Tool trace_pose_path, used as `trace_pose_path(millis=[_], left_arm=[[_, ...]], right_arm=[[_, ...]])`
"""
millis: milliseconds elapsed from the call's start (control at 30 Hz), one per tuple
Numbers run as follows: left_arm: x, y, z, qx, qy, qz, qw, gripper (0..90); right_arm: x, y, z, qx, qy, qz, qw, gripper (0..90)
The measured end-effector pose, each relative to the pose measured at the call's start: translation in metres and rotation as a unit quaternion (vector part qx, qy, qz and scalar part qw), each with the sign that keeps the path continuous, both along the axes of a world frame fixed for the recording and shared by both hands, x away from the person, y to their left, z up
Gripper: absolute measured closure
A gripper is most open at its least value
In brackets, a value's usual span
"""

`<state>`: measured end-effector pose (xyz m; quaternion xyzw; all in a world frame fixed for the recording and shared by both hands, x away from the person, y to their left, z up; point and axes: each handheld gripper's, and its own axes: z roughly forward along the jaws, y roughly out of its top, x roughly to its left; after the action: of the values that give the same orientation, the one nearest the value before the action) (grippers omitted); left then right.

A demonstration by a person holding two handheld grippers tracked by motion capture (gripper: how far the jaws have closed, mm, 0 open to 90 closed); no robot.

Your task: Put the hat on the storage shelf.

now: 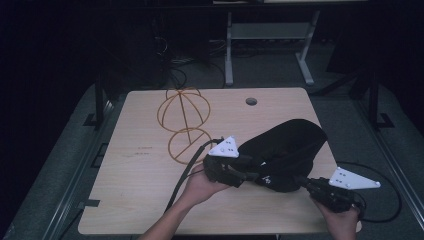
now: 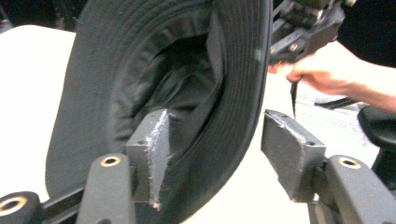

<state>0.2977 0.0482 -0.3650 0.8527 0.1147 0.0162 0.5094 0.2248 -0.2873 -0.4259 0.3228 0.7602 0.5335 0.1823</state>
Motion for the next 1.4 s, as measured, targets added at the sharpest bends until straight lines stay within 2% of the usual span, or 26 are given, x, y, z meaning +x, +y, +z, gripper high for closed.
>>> trace_pose_path(millis=[67,233,300,500,733,1067,1133,1267,1400], left_arm=[[-0.001,0.007,0.000,0.000,0.001,0.005,1.0000,38.8],[-0.005,0.025,-0.002,0.005,-0.013,0.026,0.9996,36.1],[-0.005,0.033,-0.004,0.012,-0.012,0.032,0.9993,35.2],[-0.006,0.054,-0.008,0.013,-0.018,0.054,0.9983,32.1],[-0.012,0.080,-0.014,0.011,-0.018,0.073,0.9971,31.9],[-0.020,0.119,-0.027,0.021,-0.012,0.113,0.9933,30.6],[-0.022,0.128,-0.031,0.017,-0.010,0.124,0.9921,30.0],[-0.023,0.137,-0.033,0.021,-0.013,0.137,0.9902,28.7],[-0.024,0.147,-0.037,0.014,-0.011,0.152,0.9883,27.8]], right_arm=[[-0.001,-0.001,0.005,0.000,-0.002,0.003,1.0000,89.4],[-0.002,-0.004,0.016,-0.002,-0.008,0.002,1.0000,89.5],[-0.001,-0.005,0.021,-0.006,-0.012,0.001,0.9999,89.5],[0.003,-0.007,0.035,-0.011,-0.021,-0.001,0.9997,89.5],[0.008,-0.004,0.051,-0.036,-0.031,0.004,0.9988,89.6],[0.013,0.000,0.070,-0.050,-0.044,0.015,0.9977,89.7],[0.014,0.001,0.074,-0.050,-0.047,0.019,0.9975,89.7],[0.017,0.005,0.082,-0.050,-0.049,0.027,0.9972,89.7],[0.021,0.007,0.089,-0.051,-0.051,0.033,0.9968,89.7]])
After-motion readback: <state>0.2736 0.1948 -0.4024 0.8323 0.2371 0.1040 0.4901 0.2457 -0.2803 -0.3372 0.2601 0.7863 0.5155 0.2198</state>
